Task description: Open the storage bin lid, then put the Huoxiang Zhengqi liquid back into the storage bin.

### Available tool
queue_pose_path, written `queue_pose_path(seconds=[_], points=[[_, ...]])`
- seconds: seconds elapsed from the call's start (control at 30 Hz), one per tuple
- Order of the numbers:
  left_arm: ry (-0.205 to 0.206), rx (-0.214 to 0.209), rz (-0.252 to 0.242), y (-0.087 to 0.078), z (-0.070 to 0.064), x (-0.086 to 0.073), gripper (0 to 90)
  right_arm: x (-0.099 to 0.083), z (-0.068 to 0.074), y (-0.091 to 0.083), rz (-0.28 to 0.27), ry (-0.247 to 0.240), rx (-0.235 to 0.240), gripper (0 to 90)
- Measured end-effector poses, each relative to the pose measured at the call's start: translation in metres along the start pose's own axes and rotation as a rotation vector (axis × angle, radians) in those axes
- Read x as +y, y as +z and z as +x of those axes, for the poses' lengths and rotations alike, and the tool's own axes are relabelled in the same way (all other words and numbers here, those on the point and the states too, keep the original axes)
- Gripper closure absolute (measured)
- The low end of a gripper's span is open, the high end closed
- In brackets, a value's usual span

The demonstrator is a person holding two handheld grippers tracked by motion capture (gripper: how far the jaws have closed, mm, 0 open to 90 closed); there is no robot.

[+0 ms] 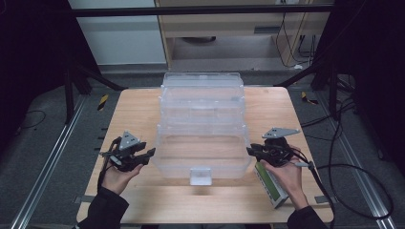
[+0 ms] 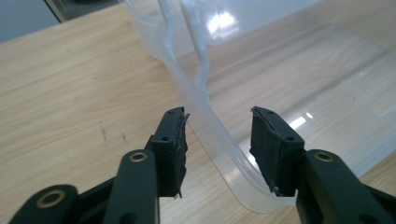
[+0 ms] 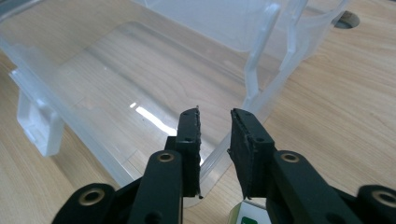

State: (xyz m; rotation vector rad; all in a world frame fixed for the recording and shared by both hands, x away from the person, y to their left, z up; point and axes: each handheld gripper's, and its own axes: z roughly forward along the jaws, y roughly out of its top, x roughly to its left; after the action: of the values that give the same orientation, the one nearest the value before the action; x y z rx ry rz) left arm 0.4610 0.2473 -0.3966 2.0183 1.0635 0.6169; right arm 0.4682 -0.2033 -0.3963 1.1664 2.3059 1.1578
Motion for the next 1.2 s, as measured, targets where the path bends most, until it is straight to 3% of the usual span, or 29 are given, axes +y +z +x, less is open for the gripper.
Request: queue_pose_path(seconds=[0.07, 0.17, 0.43, 0.63, 0.8, 1.03, 1.2], points=[[-0.013, 0.015, -0.014, -0.005, 0.005, 0.000, 50.3, 0.002, -0.001, -0.005, -0.015, 0.007, 0.001, 69.2], [-0.044, 0.045, -0.026, -0.008, 0.017, -0.003, 46.7, 0.004, -0.004, -0.013, -0.023, 0.004, -0.036, 65.3], [-0.104, 0.105, -0.010, -0.005, 0.041, -0.017, 39.4, 0.007, -0.014, -0.034, -0.043, 0.033, -0.083, 56.8], [-0.127, 0.141, 0.016, 0.000, 0.054, -0.026, 37.1, 0.008, -0.017, -0.043, -0.004, 0.030, -0.131, 49.4], [-0.127, 0.153, 0.030, 0.002, 0.059, -0.031, 35.1, 0.008, -0.018, -0.043, 0.032, 0.042, -0.120, 48.0], [-0.146, 0.168, 0.062, 0.011, 0.067, -0.043, 33.8, 0.011, -0.017, -0.044, 0.069, 0.031, -0.151, 44.9], [-0.142, 0.188, 0.067, 0.014, 0.068, -0.045, 33.3, 0.013, -0.016, -0.048, 0.097, 0.051, -0.161, 43.6]])
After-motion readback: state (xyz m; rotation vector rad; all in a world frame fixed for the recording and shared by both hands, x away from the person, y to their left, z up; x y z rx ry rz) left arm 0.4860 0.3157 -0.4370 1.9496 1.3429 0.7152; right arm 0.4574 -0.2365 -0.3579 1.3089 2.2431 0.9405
